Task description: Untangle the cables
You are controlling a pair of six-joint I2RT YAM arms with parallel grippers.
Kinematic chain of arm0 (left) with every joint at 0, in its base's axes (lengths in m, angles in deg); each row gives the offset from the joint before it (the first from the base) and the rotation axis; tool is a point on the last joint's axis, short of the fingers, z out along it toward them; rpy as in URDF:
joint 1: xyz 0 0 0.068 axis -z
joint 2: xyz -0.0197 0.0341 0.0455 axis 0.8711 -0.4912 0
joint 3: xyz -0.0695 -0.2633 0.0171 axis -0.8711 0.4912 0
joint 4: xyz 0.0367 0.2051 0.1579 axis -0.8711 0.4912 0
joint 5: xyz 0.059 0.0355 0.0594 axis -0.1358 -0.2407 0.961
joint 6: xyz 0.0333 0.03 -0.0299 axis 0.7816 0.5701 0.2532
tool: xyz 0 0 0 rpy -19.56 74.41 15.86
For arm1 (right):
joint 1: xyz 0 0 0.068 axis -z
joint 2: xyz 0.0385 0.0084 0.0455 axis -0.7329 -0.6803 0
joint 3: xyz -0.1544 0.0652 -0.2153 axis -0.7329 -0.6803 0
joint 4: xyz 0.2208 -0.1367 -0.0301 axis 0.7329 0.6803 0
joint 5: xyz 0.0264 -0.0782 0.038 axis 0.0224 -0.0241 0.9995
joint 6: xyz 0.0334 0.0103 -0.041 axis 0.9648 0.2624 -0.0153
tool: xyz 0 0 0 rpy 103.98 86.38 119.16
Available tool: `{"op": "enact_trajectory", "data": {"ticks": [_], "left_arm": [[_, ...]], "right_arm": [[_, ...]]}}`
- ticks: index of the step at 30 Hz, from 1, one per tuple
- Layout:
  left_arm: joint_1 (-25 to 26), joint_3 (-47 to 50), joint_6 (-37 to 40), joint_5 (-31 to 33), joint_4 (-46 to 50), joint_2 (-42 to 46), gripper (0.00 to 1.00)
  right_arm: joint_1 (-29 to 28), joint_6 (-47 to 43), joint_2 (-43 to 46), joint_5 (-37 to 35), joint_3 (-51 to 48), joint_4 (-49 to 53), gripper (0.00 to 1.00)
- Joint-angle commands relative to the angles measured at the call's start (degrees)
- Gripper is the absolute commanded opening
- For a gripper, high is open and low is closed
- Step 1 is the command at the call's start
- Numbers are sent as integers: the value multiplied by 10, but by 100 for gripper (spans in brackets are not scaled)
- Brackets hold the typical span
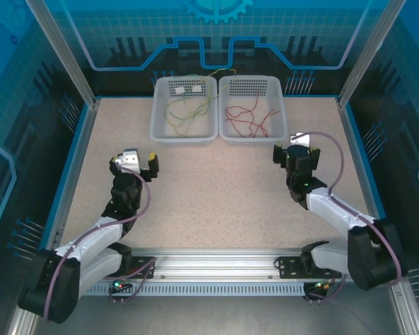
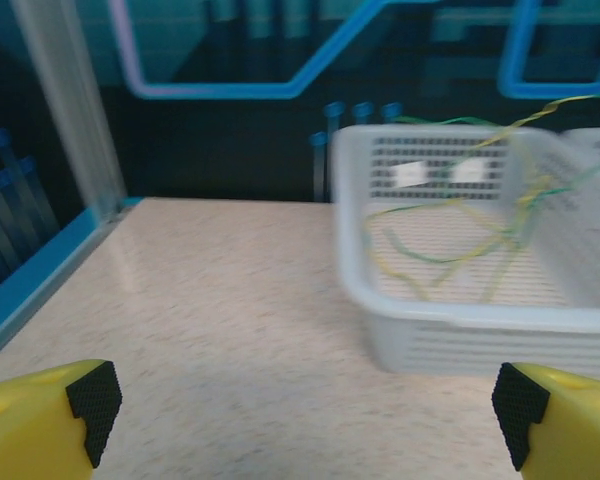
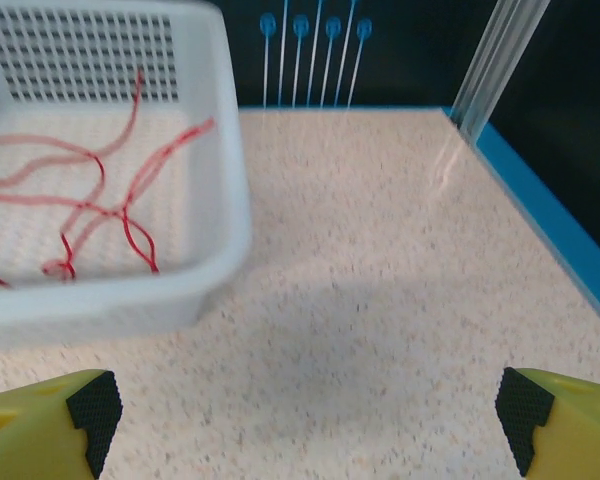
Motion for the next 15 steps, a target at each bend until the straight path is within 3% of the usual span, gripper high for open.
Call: {"op": "enact_trajectory", "data": {"ticks": [1,5,7,10,11,13,15], "left_arm": [[-37,-16,-27,18,1,-57,99],[-54,-15,-28,5,-109,-149,99],[-49,-10,-4,-52,-161,-150,99],[-45,-50,-22,-154,-153,-127,99],[-40,-89,-44,-167,-111,-128,99],[-22,-236,-33,-244,102,-154,99],[23,-375,6,-222,262,-232,99]], "right_arm": [[12,-2,-46,-32,24,-12,100],[18,-32,-67,-22,26,-66,100],[24,-14,-61,-14,26,-71,100],[26,39,-43,-24,36,-26,100],[26,45,-36,-24,33,-23,100],[22,48,-13,-10,11,-50,100],[19,58,12,5,-16,-86,100]]}}
